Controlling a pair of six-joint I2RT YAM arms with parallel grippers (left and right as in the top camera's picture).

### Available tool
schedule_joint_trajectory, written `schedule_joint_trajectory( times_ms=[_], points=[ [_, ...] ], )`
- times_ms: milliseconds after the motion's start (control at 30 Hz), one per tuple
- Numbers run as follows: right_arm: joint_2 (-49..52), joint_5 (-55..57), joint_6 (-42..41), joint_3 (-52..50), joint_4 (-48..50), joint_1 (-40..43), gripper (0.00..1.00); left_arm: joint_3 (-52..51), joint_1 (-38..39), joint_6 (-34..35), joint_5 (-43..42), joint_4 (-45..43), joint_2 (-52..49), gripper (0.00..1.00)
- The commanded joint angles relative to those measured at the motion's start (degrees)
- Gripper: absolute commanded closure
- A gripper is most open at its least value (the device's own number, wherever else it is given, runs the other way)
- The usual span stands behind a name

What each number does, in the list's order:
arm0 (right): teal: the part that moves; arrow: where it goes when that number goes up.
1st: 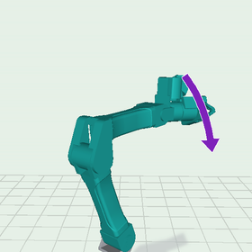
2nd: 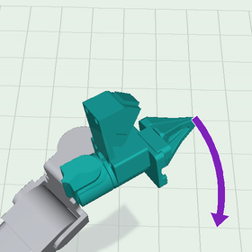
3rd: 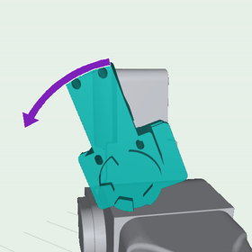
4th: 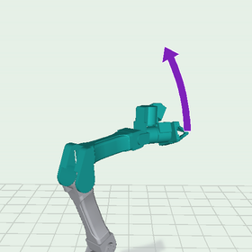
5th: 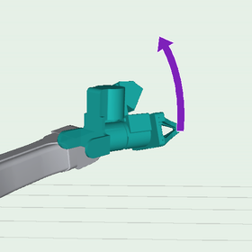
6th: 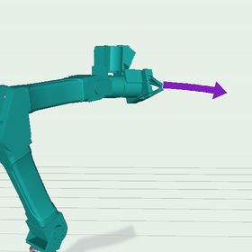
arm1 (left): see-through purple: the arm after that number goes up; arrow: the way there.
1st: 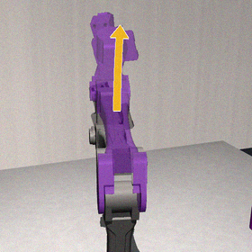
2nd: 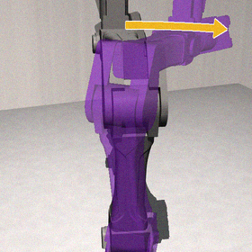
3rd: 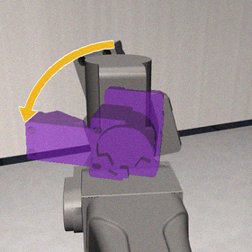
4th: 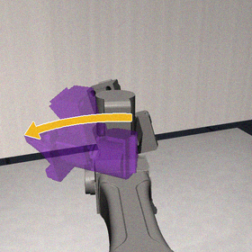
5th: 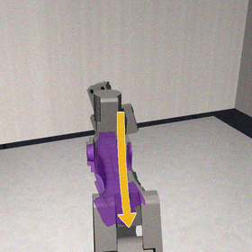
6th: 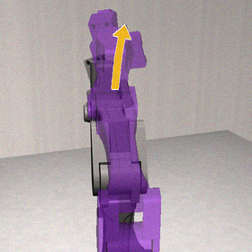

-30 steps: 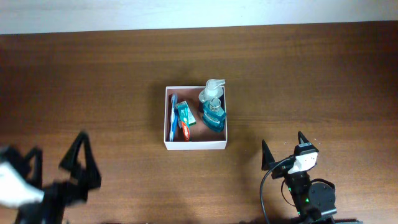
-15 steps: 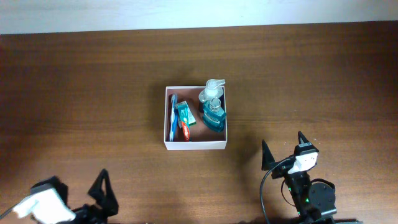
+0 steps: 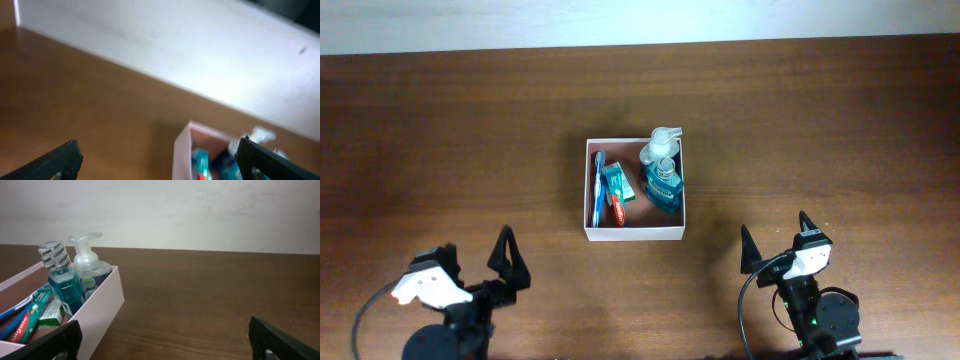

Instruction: Pack container

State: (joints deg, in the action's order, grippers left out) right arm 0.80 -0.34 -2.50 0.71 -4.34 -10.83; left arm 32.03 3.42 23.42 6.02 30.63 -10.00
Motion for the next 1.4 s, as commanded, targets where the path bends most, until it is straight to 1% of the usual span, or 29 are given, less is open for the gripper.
schedule_joint_trajectory(
  times_ms=[0,133,200,300,367,600,667,767,933,1200,1267,1367],
  points=[
    [-0.59,-0.52,0.57,-0.39,-0.20,0.50,0.02,-5.40,0.17,-0.33,0.26,-7.21,1.86,0.01],
    [-0.59,-0.52,0.57,-0.39,-0.17,0.50,0.02,-11.80,0.17,-0.33,0.26,-18.43,3.17,0.01],
    [-0.59,-0.55,0.57,-0.39,-0.20,0.50,0.01,-14.80,0.17,-0.35,0.28,-22.53,4.20,0.01],
    [-0.59,-0.55,0.57,-0.39,-0.17,0.50,0.02,-18.97,0.17,-0.35,0.26,-26.82,6.10,0.01],
    [-0.59,-0.52,0.57,-0.39,-0.17,0.50,0.02,-21.24,0.17,-0.35,0.28,-28.11,7.28,0.01],
    [-0.59,-0.52,0.57,-0.39,-0.17,0.50,0.00,-27.43,0.17,-0.35,0.50,-30.58,9.70,0.01],
    [-0.59,-0.52,0.57,-0.39,-0.17,0.50,0.02,-28.72,0.17,-0.46,0.50,-31.21,9.73,0.01],
    [-0.59,-0.55,0.57,-0.39,-0.17,0.50,0.02,-30.29,0.17,-2.08,0.50,-31.74,9.73,0.01],
    [-0.59,-0.52,0.57,-0.39,-0.20,0.50,0.02,-31.52,0.17,-7.78,0.33,-30.99,9.73,0.01],
    [-0.59,-0.55,0.57,-0.39,-0.20,0.50,0.02,-31.50,0.17,-22.64,0.20,-26.51,9.73,0.00],
    [-0.59,-0.52,0.57,-0.39,-0.20,0.50,0.02,-31.50,0.17,-24.09,0.26,-26.53,9.73,0.01],
    [-0.59,-0.52,0.57,-0.39,-0.17,0.50,0.02,-31.50,0.17,-24.30,0.20,-26.53,9.73,0.01]
  ],
)
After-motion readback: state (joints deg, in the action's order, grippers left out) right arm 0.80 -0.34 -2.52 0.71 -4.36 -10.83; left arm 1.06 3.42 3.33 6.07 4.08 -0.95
